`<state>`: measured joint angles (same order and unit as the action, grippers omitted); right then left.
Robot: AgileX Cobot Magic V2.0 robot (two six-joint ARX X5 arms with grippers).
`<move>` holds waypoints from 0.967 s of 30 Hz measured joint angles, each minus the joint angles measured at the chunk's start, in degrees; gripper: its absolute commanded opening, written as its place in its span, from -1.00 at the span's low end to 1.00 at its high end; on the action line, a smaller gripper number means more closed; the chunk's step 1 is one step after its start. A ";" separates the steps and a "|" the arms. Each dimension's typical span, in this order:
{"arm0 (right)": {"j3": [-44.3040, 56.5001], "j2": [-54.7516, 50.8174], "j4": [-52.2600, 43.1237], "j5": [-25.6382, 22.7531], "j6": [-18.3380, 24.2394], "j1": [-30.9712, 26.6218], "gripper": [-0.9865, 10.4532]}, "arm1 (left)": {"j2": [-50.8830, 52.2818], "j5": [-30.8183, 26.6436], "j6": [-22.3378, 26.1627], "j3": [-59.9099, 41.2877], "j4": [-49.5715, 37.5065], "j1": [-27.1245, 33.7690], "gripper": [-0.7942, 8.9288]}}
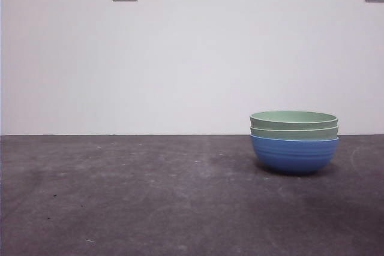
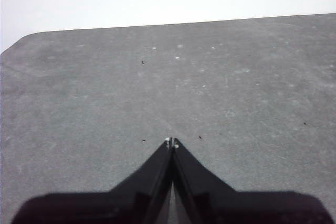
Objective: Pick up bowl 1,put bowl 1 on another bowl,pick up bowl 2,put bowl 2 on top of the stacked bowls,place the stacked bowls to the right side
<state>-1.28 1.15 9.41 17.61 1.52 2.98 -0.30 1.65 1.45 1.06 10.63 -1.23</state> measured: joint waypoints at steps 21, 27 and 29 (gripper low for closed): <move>0.02 -0.92 -0.22 -0.04 -3.91 0.00 -0.82 | 0.00 0.00 0.00 0.00 0.00 0.00 -0.84; 0.02 -0.92 -0.22 -0.02 -3.91 0.00 -0.82 | 0.00 0.00 0.00 0.00 0.00 0.00 -0.84; 0.02 -0.92 -0.22 -0.02 -3.91 0.00 -0.82 | 0.00 0.00 0.00 0.00 0.00 0.00 -0.84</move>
<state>-1.26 0.23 9.19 17.58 -2.39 2.98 -0.30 1.65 1.45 1.06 10.63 -1.23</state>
